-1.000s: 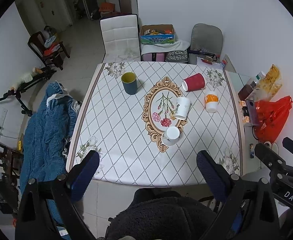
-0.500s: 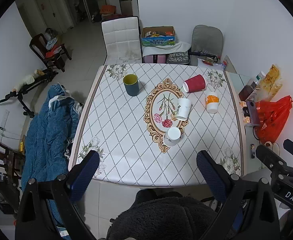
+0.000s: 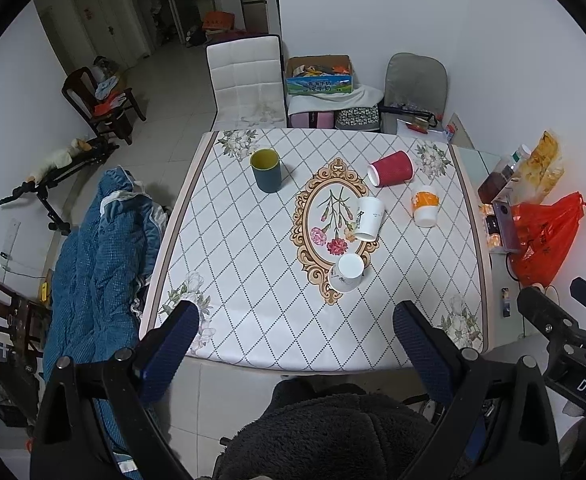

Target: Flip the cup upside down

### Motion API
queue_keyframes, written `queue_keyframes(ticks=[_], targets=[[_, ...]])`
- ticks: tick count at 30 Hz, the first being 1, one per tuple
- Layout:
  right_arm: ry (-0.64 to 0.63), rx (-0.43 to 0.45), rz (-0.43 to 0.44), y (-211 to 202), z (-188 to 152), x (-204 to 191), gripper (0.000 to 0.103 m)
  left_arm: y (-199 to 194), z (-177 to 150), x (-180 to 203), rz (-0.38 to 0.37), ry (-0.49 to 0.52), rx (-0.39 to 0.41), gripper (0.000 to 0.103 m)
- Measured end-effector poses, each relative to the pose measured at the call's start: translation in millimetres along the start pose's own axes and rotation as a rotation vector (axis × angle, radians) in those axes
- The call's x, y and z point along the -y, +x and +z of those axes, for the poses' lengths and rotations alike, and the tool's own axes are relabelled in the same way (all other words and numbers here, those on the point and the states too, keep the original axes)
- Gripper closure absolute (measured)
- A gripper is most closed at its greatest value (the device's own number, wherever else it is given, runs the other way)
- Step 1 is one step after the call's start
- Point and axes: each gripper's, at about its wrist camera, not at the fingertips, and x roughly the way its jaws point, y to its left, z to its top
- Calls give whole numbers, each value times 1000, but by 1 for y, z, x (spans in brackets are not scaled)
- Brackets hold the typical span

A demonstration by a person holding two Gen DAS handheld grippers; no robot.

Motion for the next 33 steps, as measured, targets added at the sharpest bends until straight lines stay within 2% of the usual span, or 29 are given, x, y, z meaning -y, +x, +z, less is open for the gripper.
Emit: queue_keyframes(ticks=[33], targets=[[3,10,-6,-10,1,-3,4,-8,0,-8,3,-2,14,4]])
